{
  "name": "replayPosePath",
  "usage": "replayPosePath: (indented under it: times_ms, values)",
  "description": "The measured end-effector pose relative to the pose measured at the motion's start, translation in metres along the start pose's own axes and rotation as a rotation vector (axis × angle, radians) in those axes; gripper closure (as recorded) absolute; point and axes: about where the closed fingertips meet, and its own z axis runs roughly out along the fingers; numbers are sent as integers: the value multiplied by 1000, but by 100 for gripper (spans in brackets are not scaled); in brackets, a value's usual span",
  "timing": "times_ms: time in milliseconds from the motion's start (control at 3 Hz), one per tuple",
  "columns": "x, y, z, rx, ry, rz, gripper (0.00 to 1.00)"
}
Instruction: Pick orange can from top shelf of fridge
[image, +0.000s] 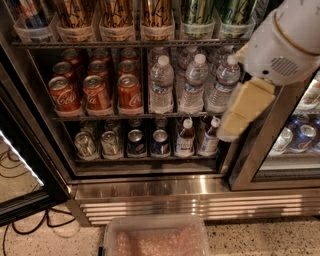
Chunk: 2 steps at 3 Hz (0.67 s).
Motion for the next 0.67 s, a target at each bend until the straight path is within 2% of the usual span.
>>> replayPosePath:
  times_ms: [333, 667]
  values:
    - [-53, -11, 4, 47, -120, 68, 0]
    - [-83, -20, 2, 57, -203, 103, 0]
